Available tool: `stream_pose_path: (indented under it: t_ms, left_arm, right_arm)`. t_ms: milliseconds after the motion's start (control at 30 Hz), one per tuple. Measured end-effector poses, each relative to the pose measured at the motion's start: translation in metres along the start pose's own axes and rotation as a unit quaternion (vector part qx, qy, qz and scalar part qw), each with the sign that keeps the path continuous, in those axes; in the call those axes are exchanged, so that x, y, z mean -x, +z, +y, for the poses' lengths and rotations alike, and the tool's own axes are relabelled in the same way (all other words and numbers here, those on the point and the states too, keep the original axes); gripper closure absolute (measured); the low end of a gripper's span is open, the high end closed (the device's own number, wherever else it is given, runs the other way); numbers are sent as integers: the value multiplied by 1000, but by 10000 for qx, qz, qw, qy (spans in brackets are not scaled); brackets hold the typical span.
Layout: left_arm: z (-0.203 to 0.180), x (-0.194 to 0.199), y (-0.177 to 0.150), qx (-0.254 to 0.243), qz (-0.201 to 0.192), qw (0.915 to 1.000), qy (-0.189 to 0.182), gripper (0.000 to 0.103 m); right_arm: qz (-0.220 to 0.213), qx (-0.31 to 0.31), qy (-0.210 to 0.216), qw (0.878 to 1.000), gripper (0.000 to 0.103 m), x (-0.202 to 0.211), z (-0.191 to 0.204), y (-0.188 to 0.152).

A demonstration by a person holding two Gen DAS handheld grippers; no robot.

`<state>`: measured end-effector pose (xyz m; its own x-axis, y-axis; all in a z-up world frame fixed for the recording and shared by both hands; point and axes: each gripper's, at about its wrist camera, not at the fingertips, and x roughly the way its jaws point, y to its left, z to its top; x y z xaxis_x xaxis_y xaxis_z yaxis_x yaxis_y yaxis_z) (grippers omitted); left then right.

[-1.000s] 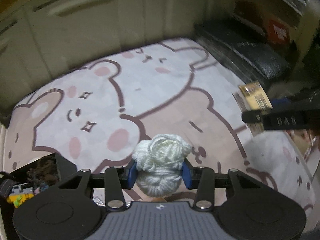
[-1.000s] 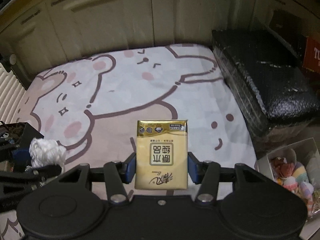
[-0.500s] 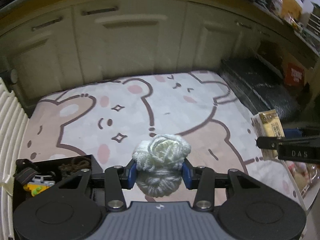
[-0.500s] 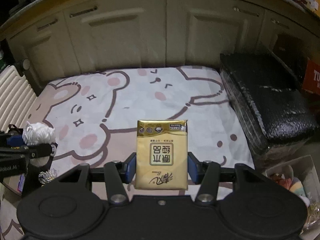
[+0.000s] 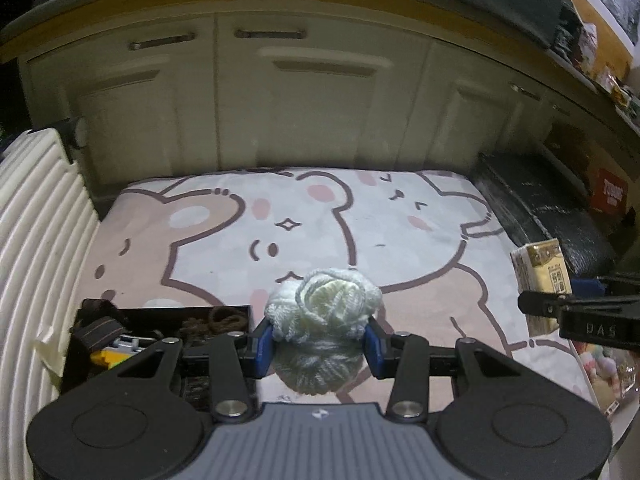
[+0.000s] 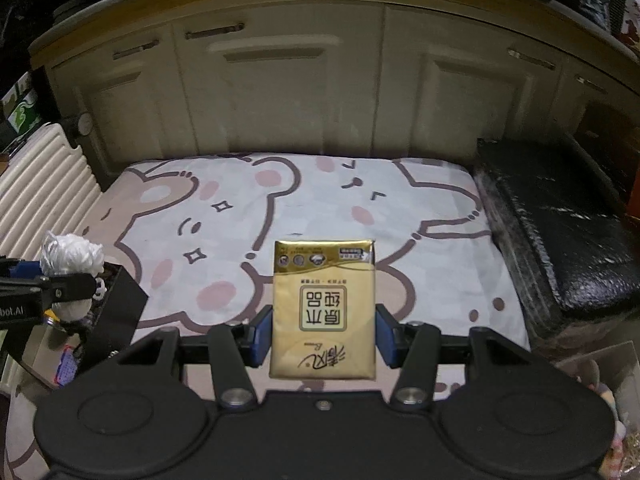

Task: Organize objects
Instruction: 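Carry the yarn ball with the left tool toward the black box while the right tool carries the tissue pack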

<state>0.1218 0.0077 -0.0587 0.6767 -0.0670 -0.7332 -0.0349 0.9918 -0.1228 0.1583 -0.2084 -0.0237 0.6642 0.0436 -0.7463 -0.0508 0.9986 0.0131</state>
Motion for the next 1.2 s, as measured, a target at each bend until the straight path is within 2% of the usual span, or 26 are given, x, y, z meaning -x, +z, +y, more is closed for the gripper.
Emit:
stream_pose_path:
  t_ms: [767, 1033, 1200]
  left_arm:
    - [75, 27, -13, 599, -72, 9972, 448, 57]
    - [103, 34, -21, 801, -57, 9953, 545, 57]
    - [119, 37, -26, 915, -42, 9940, 596, 57]
  right_arm:
    - [-60, 735, 629, 9953, 50, -5, 85, 16]
    - [-79, 1168, 1008, 9880, 50, -7, 119, 17]
    - [-35, 1610, 1355, 9776, 50, -8, 144, 14]
